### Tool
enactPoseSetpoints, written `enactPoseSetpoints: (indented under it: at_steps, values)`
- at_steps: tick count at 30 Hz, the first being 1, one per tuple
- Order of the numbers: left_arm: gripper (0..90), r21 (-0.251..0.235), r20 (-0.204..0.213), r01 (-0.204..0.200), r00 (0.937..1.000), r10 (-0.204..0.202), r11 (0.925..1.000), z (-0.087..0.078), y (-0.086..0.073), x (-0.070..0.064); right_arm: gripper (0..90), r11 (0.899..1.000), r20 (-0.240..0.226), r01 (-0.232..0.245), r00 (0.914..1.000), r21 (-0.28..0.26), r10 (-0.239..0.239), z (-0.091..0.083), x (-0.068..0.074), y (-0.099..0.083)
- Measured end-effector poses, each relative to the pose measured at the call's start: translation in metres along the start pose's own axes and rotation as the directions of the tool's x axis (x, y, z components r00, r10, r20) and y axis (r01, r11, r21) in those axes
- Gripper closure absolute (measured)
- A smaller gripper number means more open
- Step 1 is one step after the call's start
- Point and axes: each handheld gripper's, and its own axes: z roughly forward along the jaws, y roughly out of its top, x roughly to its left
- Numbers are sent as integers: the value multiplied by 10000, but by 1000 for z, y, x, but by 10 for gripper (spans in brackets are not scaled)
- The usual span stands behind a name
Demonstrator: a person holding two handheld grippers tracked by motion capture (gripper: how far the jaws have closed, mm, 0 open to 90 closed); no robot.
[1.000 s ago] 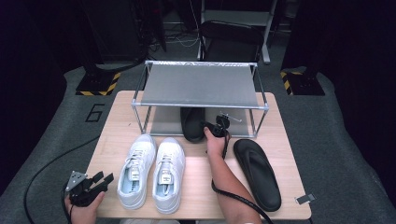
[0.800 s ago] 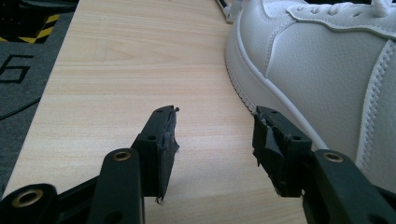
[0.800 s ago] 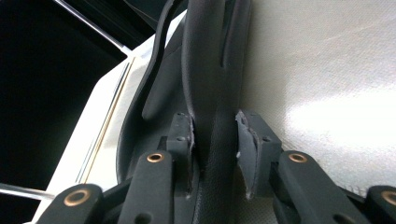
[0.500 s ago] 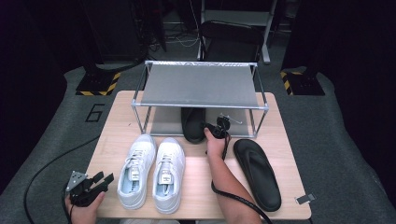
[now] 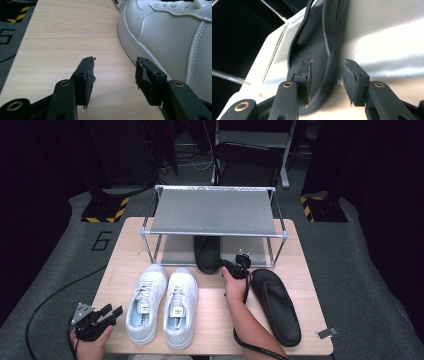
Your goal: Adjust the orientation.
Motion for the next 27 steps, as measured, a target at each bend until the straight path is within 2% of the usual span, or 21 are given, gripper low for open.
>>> enactPoseSetpoints:
  at_steps: [1,2,3,6,9,10,11,13,14,16,18,20,21,25,27]
  values:
    - [487,-110,-28,-10,10000,9,9999,1,0,-1,589,10000,-187,66,9998,-44,-67,-5,0,-3]
    - [486,-62,7,-42,10000,42,10000,1,0,-1,588,10000,-225,-24,9997,33,25,-11,0,-4]
    - [486,-31,14,-79,10000,79,10000,1,0,-1,588,9999,-452,-111,9989,47,113,-18,1,-7]
    - [486,-32,33,-80,10000,80,10000,2,1,-3,585,9990,-779,387,9963,203,-371,-39,2,-13]
    - [486,-85,53,-114,9999,114,9999,3,1,-4,584,9944,-1385,934,9867,500,-857,-59,5,-18]
    - [486,-85,53,-114,9999,114,9999,3,1,-4,584,9944,-1385,934,9867,500,-857,-59,5,-18]
    - [486,-26,74,-155,9999,155,9999,3,1,-3,585,9876,-1553,1439,9789,627,-1328,-72,7,-23]
    - [487,-163,41,-98,9999,98,9998,4,1,-4,586,9791,-1767,1934,9677,627,-1798,-82,9,-27]
    - [487,10,74,-127,9999,127,9999,3,1,-3,590,9740,-1907,2187,9602,597,-2040,-87,10,-30]
    - [489,-5,48,-124,9999,124,9999,3,1,-4,601,9691,-2237,2373,9502,675,-2171,-97,12,-36]
    - [489,34,74,-141,9999,141,9999,3,2,-3,602,9658,-2248,2522,9461,600,-2331,-105,12,-41]
    - [490,40,61,-159,9999,159,9999,3,2,-3,609,9581,-2252,2778,9401,705,-2560,-111,12,-45]
    - [490,5,50,-175,9998,175,9998,3,1,-4,615,9564,-2285,2827,9382,731,-2598,-115,11,-46]
    - [491,-8,34,-198,9998,198,9998,3,2,-4,634,9633,-2392,2636,9396,499,-2447,-132,5,-49]
    - [491,-2,44,-199,9998,199,9998,3,2,-4,623,9660,-2703,2503,9362,642,-2246,-143,0,-50]
